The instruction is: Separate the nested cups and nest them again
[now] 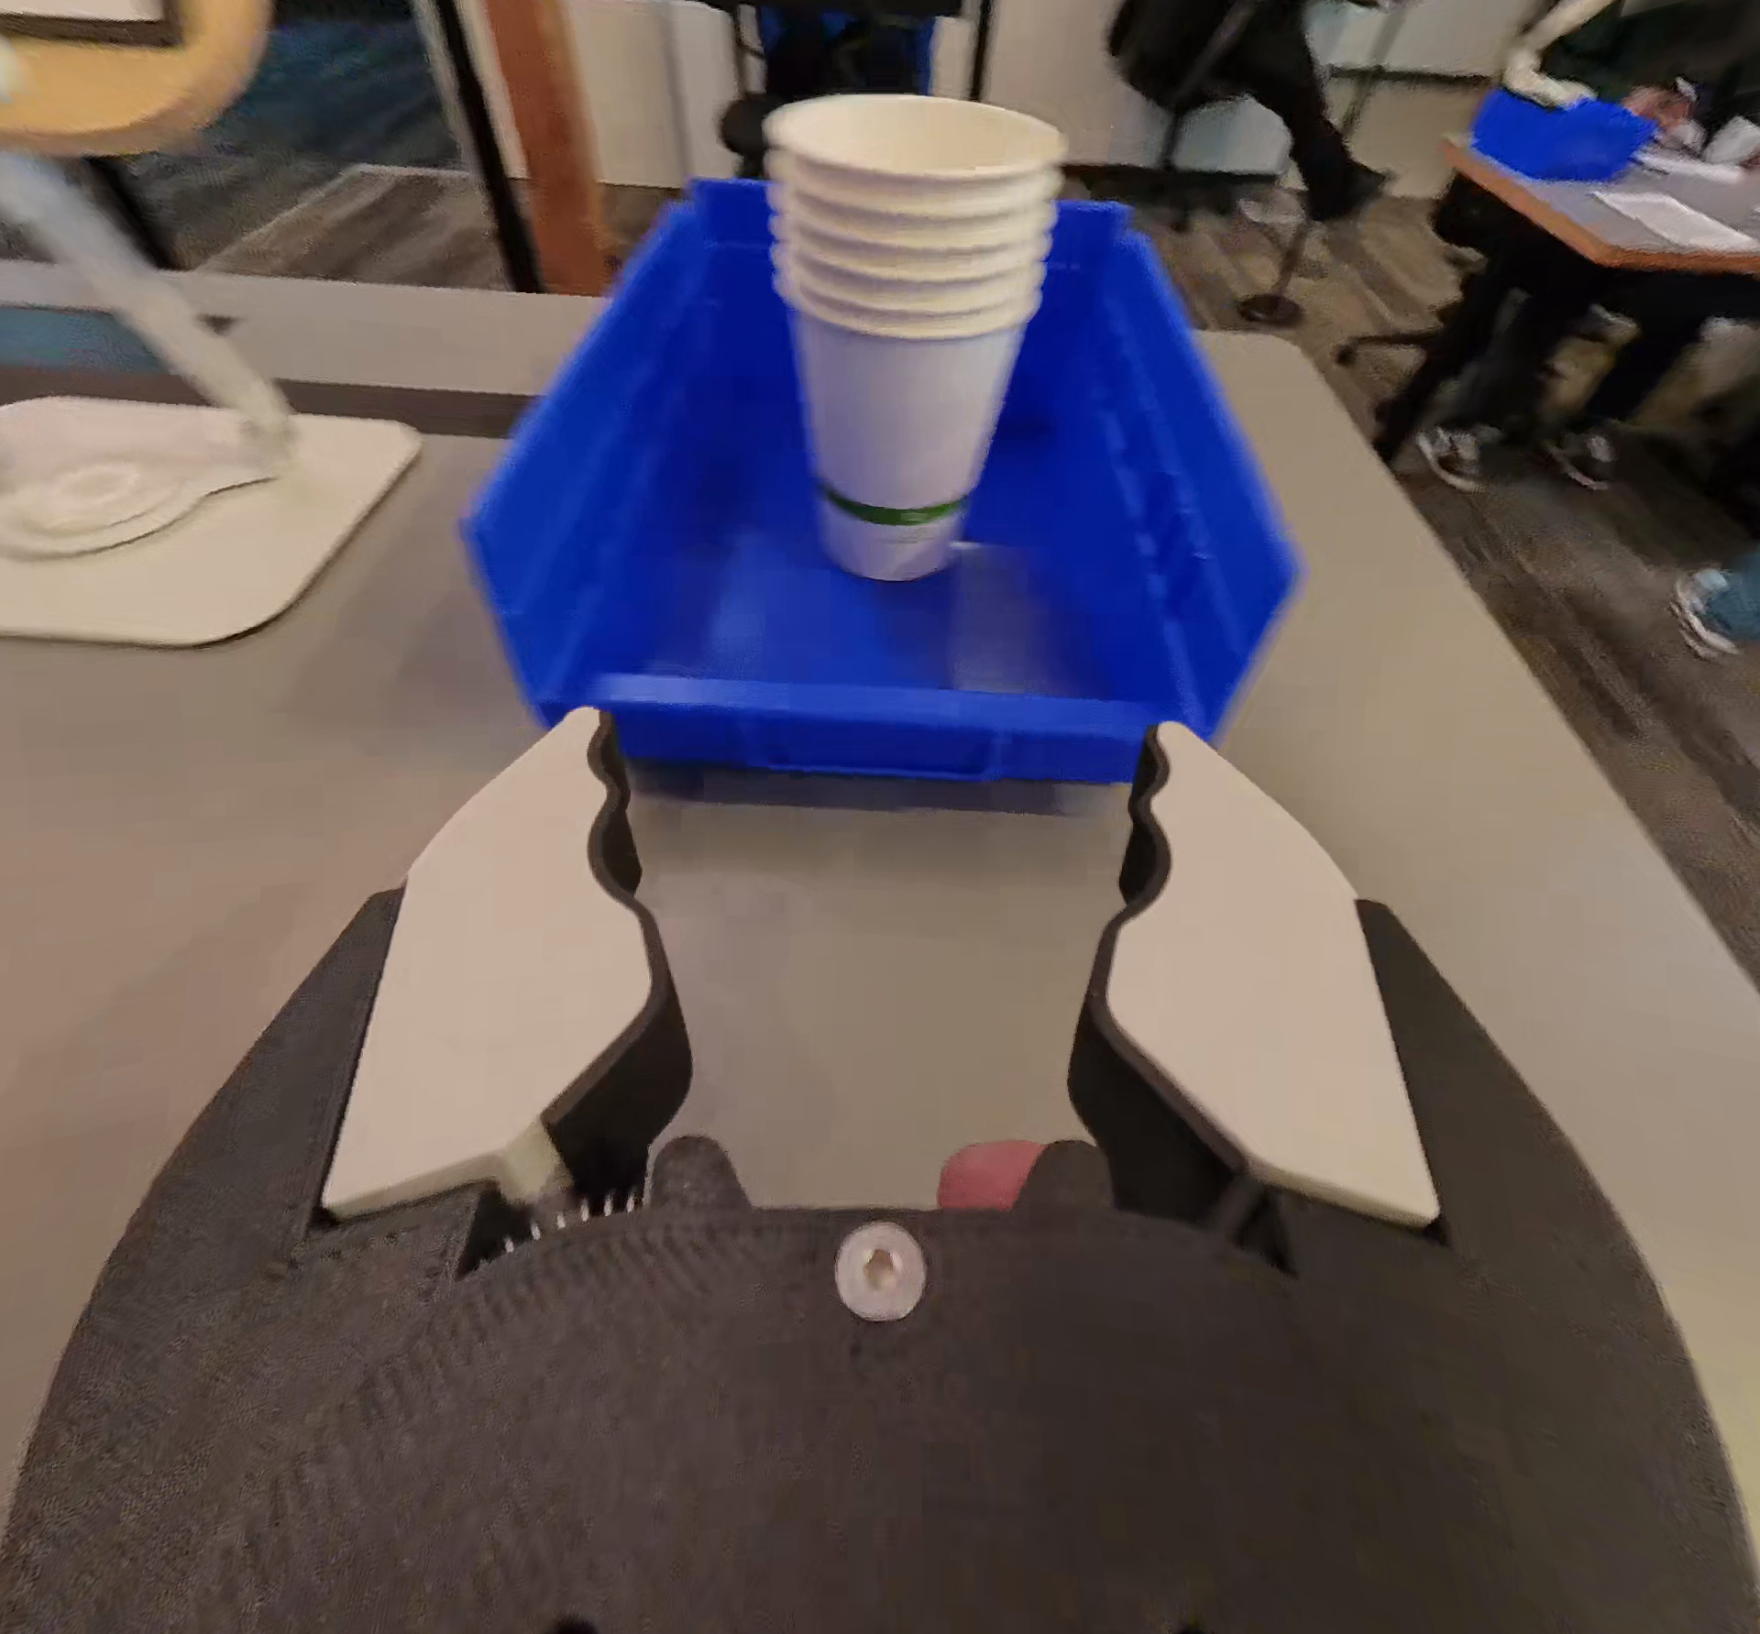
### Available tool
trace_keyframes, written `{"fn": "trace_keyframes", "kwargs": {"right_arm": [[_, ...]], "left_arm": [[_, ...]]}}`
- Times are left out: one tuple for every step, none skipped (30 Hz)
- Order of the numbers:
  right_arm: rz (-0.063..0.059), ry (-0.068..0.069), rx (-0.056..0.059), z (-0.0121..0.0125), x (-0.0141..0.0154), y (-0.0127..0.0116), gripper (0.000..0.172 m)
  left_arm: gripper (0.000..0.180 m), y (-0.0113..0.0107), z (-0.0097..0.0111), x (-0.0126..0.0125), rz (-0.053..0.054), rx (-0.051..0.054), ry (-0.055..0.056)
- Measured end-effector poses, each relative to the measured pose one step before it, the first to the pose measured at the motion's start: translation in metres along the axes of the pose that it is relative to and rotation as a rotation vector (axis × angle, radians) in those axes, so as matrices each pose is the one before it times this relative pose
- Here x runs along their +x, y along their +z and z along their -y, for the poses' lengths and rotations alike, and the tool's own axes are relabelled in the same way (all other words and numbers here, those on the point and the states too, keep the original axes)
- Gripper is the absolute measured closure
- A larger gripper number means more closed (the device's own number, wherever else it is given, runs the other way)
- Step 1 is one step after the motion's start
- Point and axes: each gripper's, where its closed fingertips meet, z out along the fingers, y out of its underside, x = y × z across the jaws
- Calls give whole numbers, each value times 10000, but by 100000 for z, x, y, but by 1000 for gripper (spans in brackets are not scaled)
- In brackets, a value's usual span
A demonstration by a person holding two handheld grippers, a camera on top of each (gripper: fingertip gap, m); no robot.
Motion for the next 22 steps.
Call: {"fn": "trace_keyframes", "kwargs": {"right_arm": [[-309,308,-147,31,1642,203,70],[-221,259,-60,176,1397,310,70],[-144,224,-38,235,1164,421,70],[-66,221,-99,178,902,498,70],[-22,175,-139,148,719,554,73],[22,106,-130,143,563,611,77],[-12,12,-91,139,497,651,80],[-68,-70,-42,141,475,650,82],[-81,-73,-17,128,425,670,84],[-43,-33,-103,-26,329,692,84],[-4,-3,-117,-52,236,676,84],[-4,3,-51,15,203,620,85],[-17,-28,-88,-53,183,595,87],[-6,-51,-171,-181,150,597,89],[49,-66,-128,-101,39,524,91],[60,-73,-44,44,-38,447,95],[65,-78,-44,38,-84,411,98],[76,-84,-72,1,-140,387,101],[116,-70,-59,7,-217,390,104],[108,-30,-40,17,-226,370,106],[97,-21,-65,-26,-213,371,107],[100,-37,-81,-54,-212,365,108]], "left_arm": [[68,-32,467,-1305,282,129,-278],[66,78,388,-1360,283,69,-295],[64,152,329,-1388,276,32,-330],[61,216,370,-1411,286,68,-331],[58,272,416,-1298,205,90,-361],[57,315,384,-1125,98,28,-430],[55,334,437,-1027,85,51,-432],[54,381,448,-982,108,58,-373],[53,425,368,-914,121,8,-289],[51,507,246,-782,89,-64,-205],[49,546,172,-644,81,-131,-86],[48,533,141,-611,140,-132,17],[48,499,197,-377,35,-64,78],[48,438,241,-272,3,2,35],[49,394,196,-235,11,-42,14],[52,379,119,-195,-8,-74,56],[59,372,17,-92,-91,-120,109],[67,386,-189,-149,-60,-239,89],[70,431,-302,-304,31,-299,45],[73,430,-271,-222,-45,-252,-20],[76,394,-105,-23,-145,-120,-94],[80,383,-129,136,-225,-128,-72]]}}
